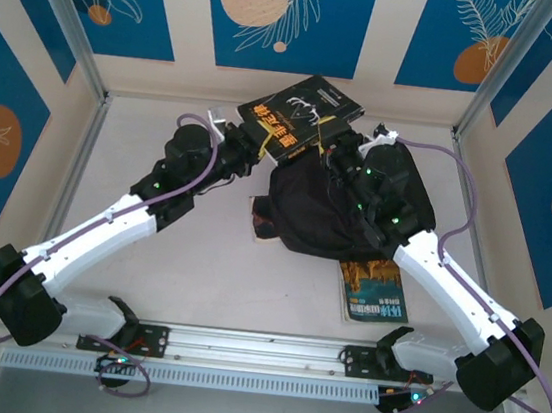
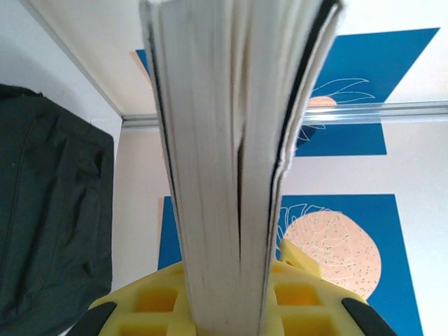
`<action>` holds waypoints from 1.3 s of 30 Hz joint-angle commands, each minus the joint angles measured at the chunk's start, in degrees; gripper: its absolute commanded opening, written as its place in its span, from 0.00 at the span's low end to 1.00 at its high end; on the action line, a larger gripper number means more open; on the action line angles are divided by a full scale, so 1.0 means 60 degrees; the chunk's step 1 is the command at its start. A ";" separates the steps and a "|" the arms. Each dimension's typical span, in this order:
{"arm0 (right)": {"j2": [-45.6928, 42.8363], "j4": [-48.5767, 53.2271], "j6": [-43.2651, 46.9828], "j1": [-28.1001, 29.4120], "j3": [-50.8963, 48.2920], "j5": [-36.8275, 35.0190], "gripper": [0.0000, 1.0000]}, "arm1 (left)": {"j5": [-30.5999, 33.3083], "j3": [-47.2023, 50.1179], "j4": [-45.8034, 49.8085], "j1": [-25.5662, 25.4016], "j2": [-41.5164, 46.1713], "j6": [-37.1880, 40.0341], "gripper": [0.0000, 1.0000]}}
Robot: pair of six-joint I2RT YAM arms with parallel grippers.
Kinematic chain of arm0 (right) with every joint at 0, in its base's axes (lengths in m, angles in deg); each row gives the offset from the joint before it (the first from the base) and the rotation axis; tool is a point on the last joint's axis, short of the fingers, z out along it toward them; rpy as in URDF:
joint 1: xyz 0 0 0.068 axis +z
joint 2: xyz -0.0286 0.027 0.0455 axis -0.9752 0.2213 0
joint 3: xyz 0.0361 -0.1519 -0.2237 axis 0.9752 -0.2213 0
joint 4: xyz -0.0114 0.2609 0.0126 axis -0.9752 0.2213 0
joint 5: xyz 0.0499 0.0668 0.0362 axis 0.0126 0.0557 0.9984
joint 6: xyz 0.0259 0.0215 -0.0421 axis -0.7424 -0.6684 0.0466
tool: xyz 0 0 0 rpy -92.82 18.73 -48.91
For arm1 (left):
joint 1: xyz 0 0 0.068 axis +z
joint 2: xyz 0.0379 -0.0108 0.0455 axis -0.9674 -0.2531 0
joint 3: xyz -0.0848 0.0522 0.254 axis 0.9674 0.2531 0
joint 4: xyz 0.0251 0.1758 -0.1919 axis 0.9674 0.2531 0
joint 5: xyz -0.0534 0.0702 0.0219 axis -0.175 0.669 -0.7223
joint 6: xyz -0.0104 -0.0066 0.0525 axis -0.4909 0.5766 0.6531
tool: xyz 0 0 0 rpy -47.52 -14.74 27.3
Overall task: Pack the student bag
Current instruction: Pass the book.
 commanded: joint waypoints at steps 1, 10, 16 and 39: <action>-0.0237 -0.0646 0.0192 -0.0044 -0.0036 0.0642 0.46 | 0.0153 -0.0253 -0.0214 0.0190 0.0326 0.0633 0.00; 0.0561 -0.1798 0.0153 0.0327 0.0461 0.1534 0.36 | -0.0582 -0.0260 -0.0740 0.0216 0.0110 0.0662 0.00; 0.0721 -0.1423 0.0034 0.0522 0.0551 0.1487 0.36 | -0.0634 -0.0350 -0.0723 0.0220 0.0151 0.0697 0.00; 0.0670 -0.0934 -0.0214 0.1421 0.0576 -0.0904 0.00 | 0.0963 -0.0144 -0.0707 0.0162 0.0342 0.0944 0.24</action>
